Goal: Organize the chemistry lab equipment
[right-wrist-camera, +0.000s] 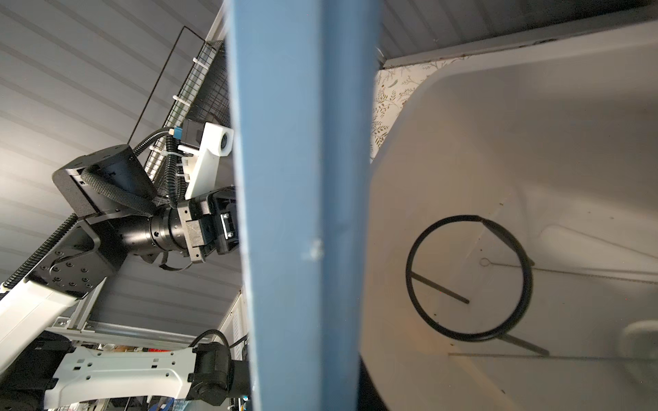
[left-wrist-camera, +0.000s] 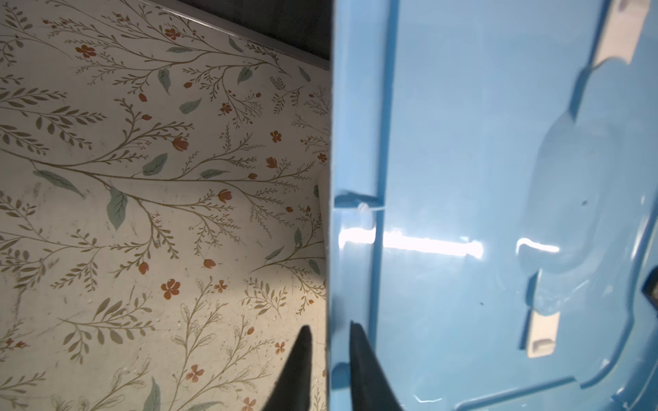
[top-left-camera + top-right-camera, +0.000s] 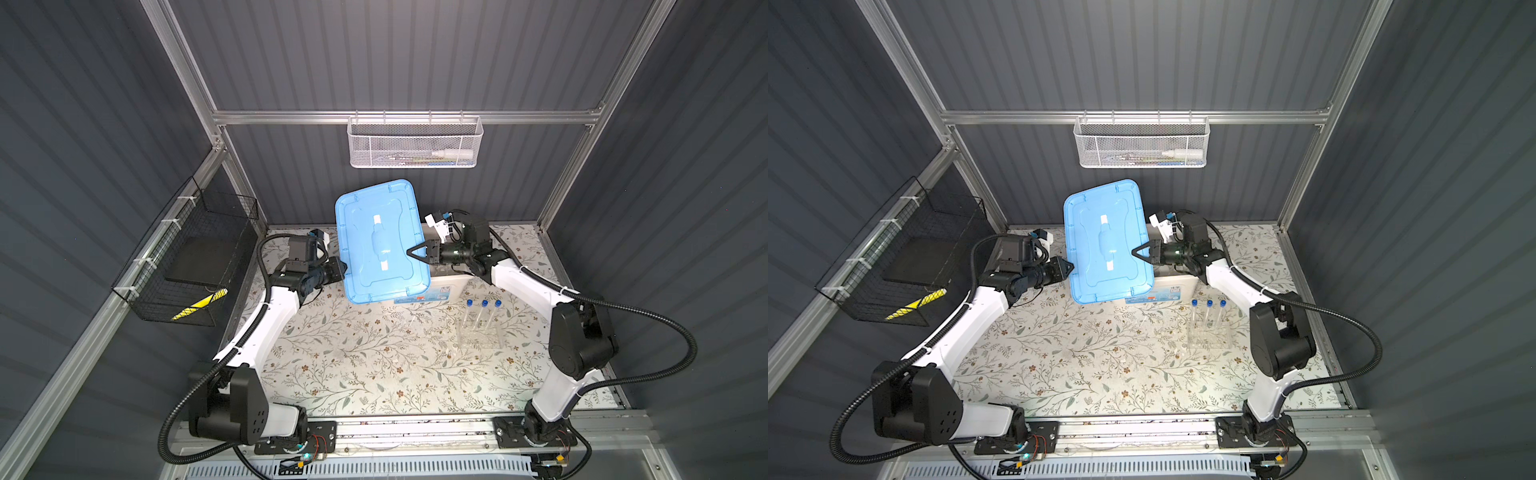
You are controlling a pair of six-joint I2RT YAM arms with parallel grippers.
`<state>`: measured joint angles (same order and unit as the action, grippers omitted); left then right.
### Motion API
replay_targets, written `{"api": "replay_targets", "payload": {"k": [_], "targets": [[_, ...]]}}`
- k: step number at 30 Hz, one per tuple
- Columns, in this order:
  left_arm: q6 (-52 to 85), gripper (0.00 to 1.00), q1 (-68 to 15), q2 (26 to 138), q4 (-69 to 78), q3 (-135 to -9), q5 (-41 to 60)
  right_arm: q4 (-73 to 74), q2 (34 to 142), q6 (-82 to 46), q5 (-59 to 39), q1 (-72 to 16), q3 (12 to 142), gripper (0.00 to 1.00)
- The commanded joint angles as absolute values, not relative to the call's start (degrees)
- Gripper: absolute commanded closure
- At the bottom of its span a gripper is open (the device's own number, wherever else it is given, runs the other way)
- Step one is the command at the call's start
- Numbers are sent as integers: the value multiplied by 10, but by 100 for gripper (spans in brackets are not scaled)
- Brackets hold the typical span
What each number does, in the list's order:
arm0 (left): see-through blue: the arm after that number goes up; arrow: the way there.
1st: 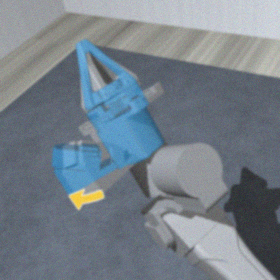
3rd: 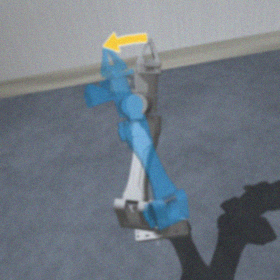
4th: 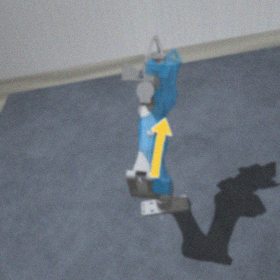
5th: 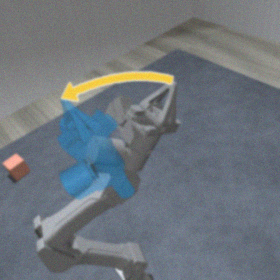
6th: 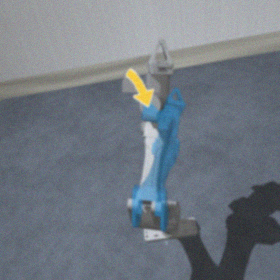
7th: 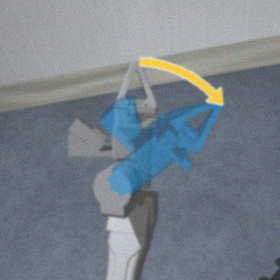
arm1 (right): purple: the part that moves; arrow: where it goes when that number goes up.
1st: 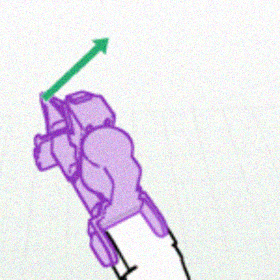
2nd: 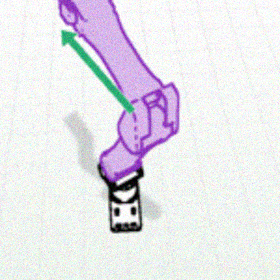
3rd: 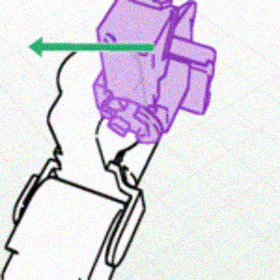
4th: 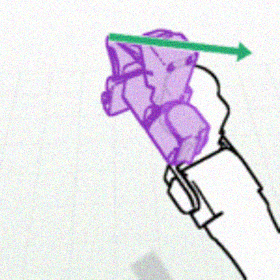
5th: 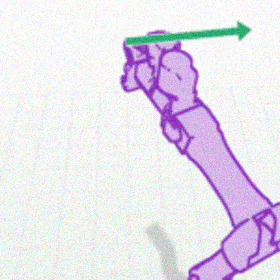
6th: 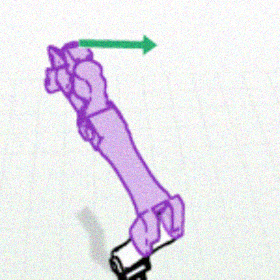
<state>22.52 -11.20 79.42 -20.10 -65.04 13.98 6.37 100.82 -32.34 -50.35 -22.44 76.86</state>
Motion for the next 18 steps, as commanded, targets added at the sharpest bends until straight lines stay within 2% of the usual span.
{"api": "replay_targets", "payload": {"k": [1, 5, 7, 10, 16, 18], "targets": [[213, 64, -115, 788, -199, -681, 132, 97, 977, -332, -496, -208, 758, 85], [199, 49, -115, 781, -208, -693, 116, 101, 949, -338, -479, -191, 753, 84], [192, 36, -116, 779, -217, -701, 105, 96, 934, -331, -468, -185, 756, 85], [178, 24, -117, 774, -234, -710, 90, 56, 912, -297, -444, -181, 772, 84], [166, 5, -116, 751, -236, -709, 75, -95, 881, -168, -350, -181, 838, 87], [167, 2, -116, 747, -231, -710, 76, -118, 869, -136, -319, -181, 850, 86]]}}
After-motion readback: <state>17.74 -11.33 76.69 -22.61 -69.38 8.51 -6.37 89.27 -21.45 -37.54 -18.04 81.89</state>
